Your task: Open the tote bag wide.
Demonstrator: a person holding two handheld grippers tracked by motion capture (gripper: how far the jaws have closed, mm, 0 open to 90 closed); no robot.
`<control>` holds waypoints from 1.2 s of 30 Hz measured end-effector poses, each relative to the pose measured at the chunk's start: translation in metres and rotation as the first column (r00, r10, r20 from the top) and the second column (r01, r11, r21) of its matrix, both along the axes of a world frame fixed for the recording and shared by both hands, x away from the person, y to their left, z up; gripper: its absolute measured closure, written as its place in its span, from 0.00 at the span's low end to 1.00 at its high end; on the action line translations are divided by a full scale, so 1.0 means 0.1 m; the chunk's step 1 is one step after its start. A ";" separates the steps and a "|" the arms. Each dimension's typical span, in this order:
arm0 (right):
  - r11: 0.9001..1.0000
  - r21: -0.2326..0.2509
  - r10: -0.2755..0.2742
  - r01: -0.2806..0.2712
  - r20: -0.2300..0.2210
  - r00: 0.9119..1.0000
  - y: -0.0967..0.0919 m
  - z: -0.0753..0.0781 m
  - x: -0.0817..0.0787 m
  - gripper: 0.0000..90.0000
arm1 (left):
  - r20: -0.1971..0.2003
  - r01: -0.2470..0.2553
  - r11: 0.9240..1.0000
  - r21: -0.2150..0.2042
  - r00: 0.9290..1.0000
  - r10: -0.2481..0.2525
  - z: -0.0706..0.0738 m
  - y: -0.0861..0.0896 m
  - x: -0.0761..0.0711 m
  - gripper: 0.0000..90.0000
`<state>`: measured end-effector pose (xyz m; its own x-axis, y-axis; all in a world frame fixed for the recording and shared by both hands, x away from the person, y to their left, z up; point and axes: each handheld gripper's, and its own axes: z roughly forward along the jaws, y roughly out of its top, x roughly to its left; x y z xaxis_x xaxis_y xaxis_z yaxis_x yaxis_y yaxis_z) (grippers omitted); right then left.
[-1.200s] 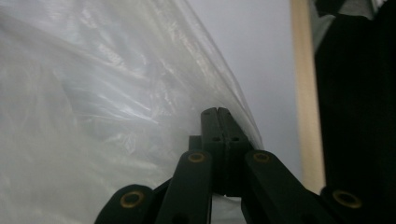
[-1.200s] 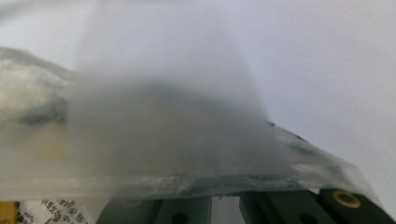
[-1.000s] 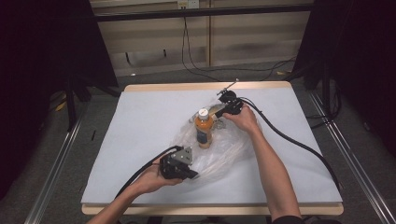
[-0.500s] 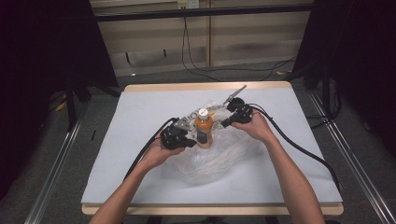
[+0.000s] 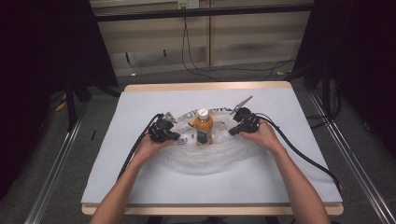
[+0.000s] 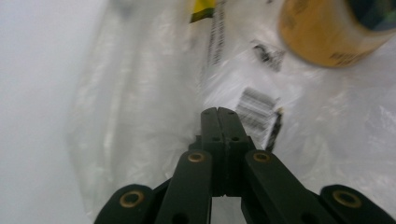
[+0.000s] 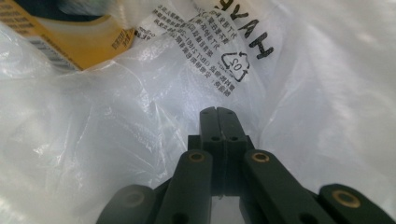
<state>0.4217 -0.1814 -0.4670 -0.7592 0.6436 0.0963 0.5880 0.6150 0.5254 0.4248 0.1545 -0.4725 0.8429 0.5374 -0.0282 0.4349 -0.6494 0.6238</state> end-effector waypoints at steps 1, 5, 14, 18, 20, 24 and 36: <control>1.000 0.003 -0.002 0.002 -0.004 1.000 -0.01 0.00 -0.01 1.00 | -0.011 0.026 0.999 0.024 1.000 -0.026 0.01 0.06 0.02 1.00; 1.000 0.014 -0.024 0.024 0.012 1.000 -0.04 0.00 -0.01 1.00 | -0.023 -0.002 0.997 -0.080 1.000 0.000 -0.01 0.15 0.03 1.00; 0.986 0.164 -0.024 0.008 0.097 0.995 -0.08 0.14 -0.10 1.00 | 0.038 0.058 0.973 -0.222 0.998 -0.050 0.25 0.13 -0.14 1.00; 0.981 0.190 -0.059 0.030 0.149 0.987 -0.15 0.18 -0.21 1.00 | 0.064 0.095 0.955 -0.283 0.995 -0.080 0.34 0.18 -0.26 1.00; 0.977 0.210 -0.072 0.036 0.166 0.984 -0.17 0.19 -0.24 1.00 | 0.087 0.098 0.948 -0.303 0.993 -0.075 0.38 0.20 -0.33 1.00; 0.959 0.278 -0.122 0.060 0.211 0.970 -0.28 0.28 -0.35 1.00 | 0.102 0.111 0.938 -0.329 0.991 -0.081 0.41 0.25 -0.43 1.00; 0.922 0.375 -0.228 0.098 0.320 0.920 -0.49 0.48 -0.76 0.54 | 0.169 0.077 0.922 -0.380 0.986 -0.013 0.44 0.43 -0.68 0.74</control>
